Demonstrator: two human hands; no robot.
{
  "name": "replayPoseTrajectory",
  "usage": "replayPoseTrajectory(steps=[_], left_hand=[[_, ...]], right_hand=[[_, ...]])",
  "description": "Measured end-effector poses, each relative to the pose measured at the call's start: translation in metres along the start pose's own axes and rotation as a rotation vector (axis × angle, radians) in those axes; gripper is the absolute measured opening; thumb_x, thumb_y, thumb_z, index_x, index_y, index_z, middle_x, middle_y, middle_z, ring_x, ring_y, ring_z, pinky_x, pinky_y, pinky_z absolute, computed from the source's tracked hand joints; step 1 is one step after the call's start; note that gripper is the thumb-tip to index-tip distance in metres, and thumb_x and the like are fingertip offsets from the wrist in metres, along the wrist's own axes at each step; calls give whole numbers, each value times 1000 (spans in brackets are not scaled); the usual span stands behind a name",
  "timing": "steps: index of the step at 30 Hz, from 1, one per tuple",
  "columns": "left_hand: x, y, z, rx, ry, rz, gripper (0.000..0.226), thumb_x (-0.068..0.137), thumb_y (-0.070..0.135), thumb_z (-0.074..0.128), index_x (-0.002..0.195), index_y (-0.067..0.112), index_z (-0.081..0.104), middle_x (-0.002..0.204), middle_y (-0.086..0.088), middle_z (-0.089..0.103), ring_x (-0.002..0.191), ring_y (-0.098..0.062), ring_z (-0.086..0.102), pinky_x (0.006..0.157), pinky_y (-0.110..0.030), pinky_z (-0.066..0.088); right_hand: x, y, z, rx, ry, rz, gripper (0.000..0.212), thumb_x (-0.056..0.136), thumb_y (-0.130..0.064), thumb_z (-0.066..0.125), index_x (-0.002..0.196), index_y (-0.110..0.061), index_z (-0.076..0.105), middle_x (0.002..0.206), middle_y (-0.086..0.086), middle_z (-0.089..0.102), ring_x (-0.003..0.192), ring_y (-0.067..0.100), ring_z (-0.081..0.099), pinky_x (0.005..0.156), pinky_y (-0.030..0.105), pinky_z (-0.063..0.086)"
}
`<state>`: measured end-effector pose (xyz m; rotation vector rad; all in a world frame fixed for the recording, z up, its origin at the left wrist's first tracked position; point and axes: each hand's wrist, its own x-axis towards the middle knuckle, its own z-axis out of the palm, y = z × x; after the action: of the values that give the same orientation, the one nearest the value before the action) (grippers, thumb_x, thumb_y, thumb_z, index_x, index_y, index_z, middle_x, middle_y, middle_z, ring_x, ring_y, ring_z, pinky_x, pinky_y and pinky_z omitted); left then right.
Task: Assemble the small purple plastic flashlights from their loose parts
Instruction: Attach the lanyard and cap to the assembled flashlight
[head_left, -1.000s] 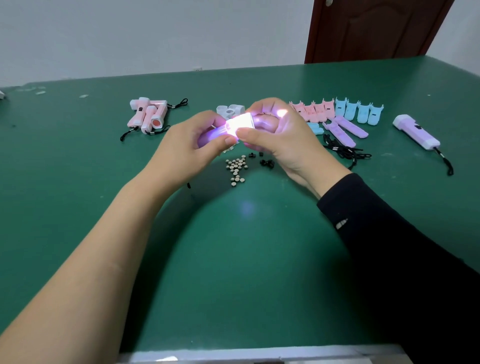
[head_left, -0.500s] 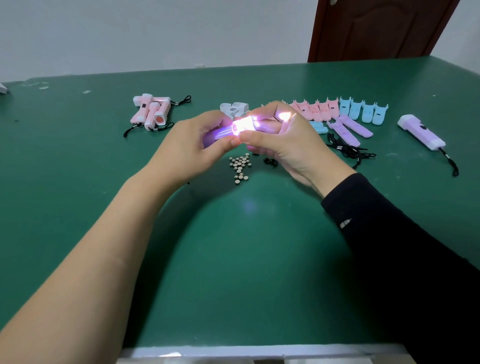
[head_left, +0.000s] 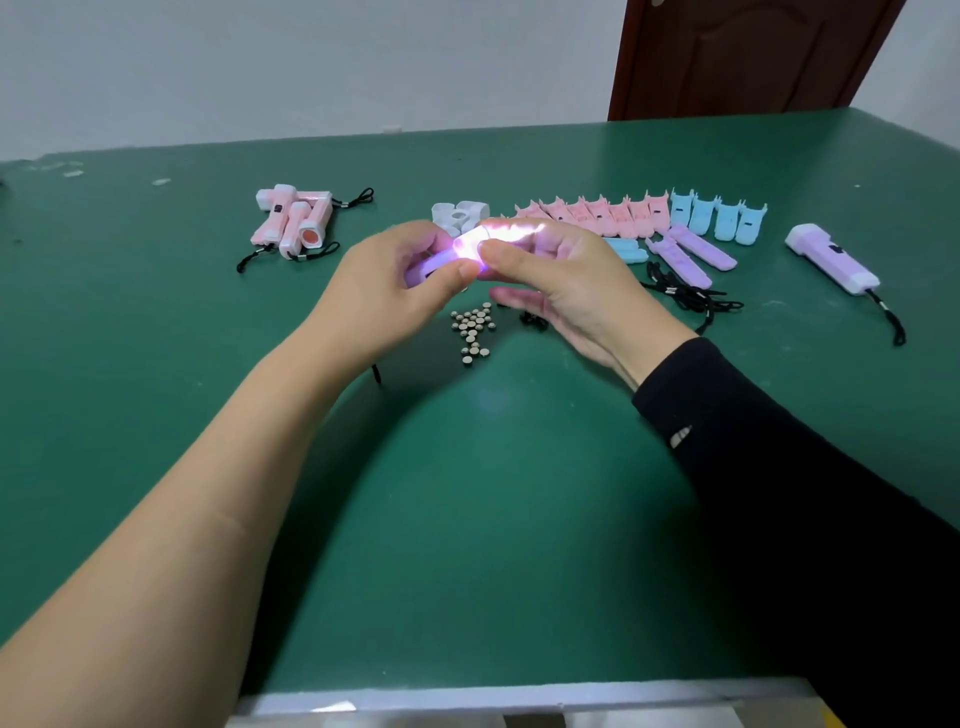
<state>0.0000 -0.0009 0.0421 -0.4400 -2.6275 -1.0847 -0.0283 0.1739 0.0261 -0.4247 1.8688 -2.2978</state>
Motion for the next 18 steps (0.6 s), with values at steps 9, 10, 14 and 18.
replayPoseTrajectory(steps=[9,10,14,18], left_hand=[[1,9,11,-306,-171,-217,29,97,36,56,105,8,58,79,5,58,60,-8,44,59,-23,36],[1,11,12,-375,-194,-243,24,98,33,55,105,10,58,78,7,59,59,-7,45,57,-22,37],[-1,17,21,-672,-220,-379,20,100,30,51,108,13,58,73,12,61,58,-7,45,51,-18,38],[0,23,26,-831,-201,-490,36,102,36,45,124,10,57,71,7,60,56,-8,42,48,-19,34]], right_hand=[[0,-2,9,-108,187,-9,8,92,-23,63,98,-21,68,91,-6,70,80,4,67,75,26,55],[1,-1,9,-70,197,13,10,93,-25,61,99,-20,68,92,-5,70,79,5,65,76,28,54],[0,0,8,-1,180,64,15,94,-29,58,91,-16,66,87,1,68,76,13,63,79,35,50],[2,0,7,124,176,80,21,95,-28,57,81,-15,64,78,3,68,66,15,63,62,28,50]])
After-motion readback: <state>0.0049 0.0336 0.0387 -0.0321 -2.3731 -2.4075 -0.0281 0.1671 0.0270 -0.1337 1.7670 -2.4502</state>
